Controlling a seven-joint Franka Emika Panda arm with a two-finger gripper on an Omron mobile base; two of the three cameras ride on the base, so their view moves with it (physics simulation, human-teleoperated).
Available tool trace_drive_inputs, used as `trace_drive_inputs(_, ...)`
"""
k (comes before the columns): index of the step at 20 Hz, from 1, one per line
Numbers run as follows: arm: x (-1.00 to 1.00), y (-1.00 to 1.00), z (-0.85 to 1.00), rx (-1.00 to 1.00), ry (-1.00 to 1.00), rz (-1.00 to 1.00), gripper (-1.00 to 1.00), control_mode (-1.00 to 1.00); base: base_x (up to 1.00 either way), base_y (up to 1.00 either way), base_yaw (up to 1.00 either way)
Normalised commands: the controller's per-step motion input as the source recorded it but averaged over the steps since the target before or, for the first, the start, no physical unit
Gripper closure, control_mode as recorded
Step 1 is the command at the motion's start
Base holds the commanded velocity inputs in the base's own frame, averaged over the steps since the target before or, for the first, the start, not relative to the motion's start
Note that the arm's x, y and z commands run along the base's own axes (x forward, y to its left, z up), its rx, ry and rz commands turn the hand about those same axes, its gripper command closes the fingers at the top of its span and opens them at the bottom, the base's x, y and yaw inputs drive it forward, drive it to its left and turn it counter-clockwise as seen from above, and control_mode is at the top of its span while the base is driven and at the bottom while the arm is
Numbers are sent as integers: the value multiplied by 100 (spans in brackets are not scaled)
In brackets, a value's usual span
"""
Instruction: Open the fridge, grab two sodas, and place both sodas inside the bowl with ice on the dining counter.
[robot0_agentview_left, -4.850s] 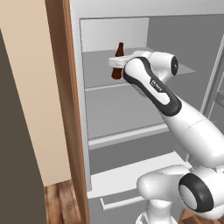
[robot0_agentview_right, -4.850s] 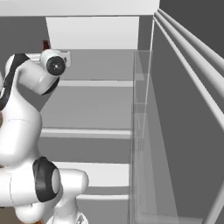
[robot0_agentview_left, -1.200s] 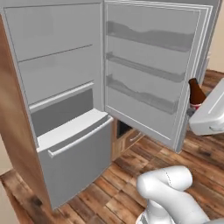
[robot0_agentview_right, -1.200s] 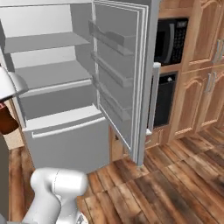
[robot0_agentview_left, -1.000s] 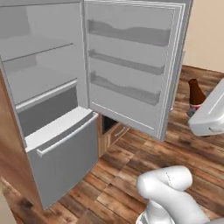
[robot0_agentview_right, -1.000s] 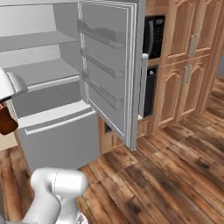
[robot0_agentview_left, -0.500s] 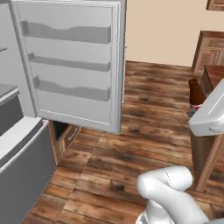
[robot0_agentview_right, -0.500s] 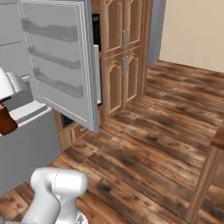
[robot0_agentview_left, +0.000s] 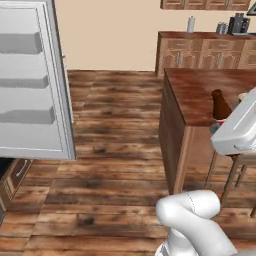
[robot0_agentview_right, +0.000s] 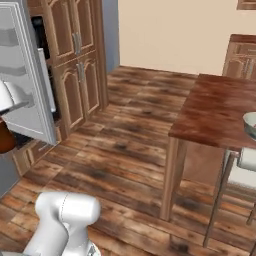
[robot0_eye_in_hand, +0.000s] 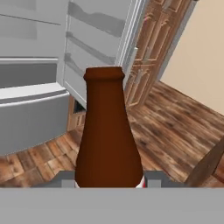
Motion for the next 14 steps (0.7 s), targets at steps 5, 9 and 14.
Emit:
trace_drive_inputs(5,0,0,0,0,0,0,100,100,3,-91,-28)
trace_drive_inputs(9,0,0,0,0,0,0,100,100,25,-100,-21)
trace_drive_inputs(14,0,0,0,0,0,0,100,100,52,-90,-16)
